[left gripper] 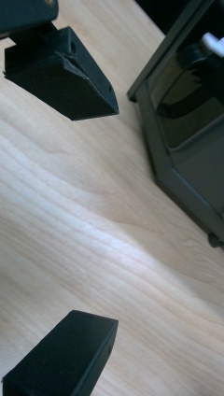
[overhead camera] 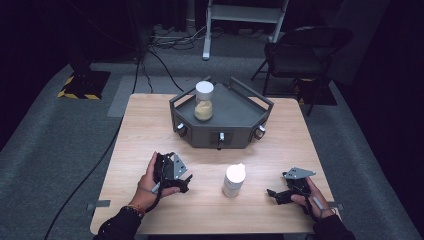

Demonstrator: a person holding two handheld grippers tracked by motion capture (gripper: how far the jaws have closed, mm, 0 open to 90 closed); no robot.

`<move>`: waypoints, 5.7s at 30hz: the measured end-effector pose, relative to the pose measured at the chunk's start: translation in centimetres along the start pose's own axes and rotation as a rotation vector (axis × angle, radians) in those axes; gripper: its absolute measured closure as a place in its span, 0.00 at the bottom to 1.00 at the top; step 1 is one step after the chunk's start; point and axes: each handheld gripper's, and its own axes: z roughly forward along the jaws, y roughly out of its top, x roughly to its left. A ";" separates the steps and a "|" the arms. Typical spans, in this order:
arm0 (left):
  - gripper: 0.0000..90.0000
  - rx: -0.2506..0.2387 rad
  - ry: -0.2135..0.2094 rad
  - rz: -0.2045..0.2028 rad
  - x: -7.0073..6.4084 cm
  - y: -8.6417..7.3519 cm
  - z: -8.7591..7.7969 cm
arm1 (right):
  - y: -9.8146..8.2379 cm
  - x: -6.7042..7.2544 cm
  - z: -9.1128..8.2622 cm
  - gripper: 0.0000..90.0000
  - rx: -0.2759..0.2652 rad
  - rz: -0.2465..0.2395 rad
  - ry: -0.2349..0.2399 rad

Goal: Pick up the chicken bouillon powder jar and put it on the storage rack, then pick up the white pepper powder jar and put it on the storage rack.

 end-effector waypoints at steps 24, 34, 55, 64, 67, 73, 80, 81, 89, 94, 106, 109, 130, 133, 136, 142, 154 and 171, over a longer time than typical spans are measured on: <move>0.01 0.104 -0.110 -0.186 2.2 -3.8 0.5 | 0.0 0.0 0.0 0.00 0.000 0.001 -0.002; 0.00 0.116 -0.149 -0.280 4.0 -4.9 0.5 | 0.0 0.0 0.0 0.00 0.000 0.001 -0.001; 0.00 0.114 -0.185 -0.303 5.1 -5.4 0.8 | 0.0 0.0 -0.1 0.00 0.000 0.001 0.000; 0.00 0.113 -0.183 -0.302 5.1 -5.3 0.9 | -0.1 0.0 -0.1 0.00 0.000 0.001 -0.001; 0.00 0.112 -0.183 -0.303 5.1 -5.3 1.0 | -0.2 0.1 -0.2 0.00 0.000 0.002 -0.003; 0.00 0.113 -0.183 -0.306 5.0 -5.3 0.9 | -0.2 0.1 -0.1 0.00 -0.001 0.001 -0.002; 0.00 0.112 -0.186 -0.300 5.1 -5.3 1.0 | -0.2 0.1 -0.1 0.00 0.000 0.001 -0.003; 0.00 0.111 -0.186 -0.300 5.1 -5.3 1.0 | -0.2 0.1 -0.2 0.00 0.000 0.001 -0.003; 0.00 0.112 -0.187 -0.300 5.1 -5.3 1.0 | 0.0 0.5 -0.3 0.02 0.001 -0.019 -0.019; 0.00 0.112 -0.187 -0.299 5.2 -5.3 1.0 | -0.5 0.4 -0.9 0.02 -0.053 0.007 -0.001; 0.00 0.111 -0.189 -0.298 5.2 -5.3 1.0 | -0.7 1.2 -2.0 0.02 -0.160 -0.015 0.033; 0.00 0.111 -0.189 -0.298 5.2 -5.3 1.0 | -0.7 1.3 -2.1 0.02 -0.181 -0.014 0.050; 0.00 0.111 -0.189 -0.298 5.2 -5.3 1.0 | -0.9 3.2 -1.2 0.02 -0.252 -0.010 0.086; 0.00 0.111 -0.190 -0.297 5.2 -5.3 1.0 | -0.8 3.4 -1.0 0.02 -0.255 -0.016 0.092; 0.00 0.111 -0.190 -0.297 5.2 -5.3 1.0 | -0.6 3.8 -0.6 0.02 -0.257 -0.018 0.094; 0.00 0.111 -0.191 -0.295 5.2 -5.3 1.0 | 0.0 4.5 0.0 0.02 -0.258 -0.033 0.109; 0.00 0.110 -0.191 -0.295 5.2 -5.3 1.0 | 0.7 4.9 1.1 0.02 -0.273 -0.001 0.169; 0.00 0.110 -0.192 -0.295 5.2 -5.3 1.1 | 1.9 5.5 2.4 0.02 -0.274 -0.028 0.201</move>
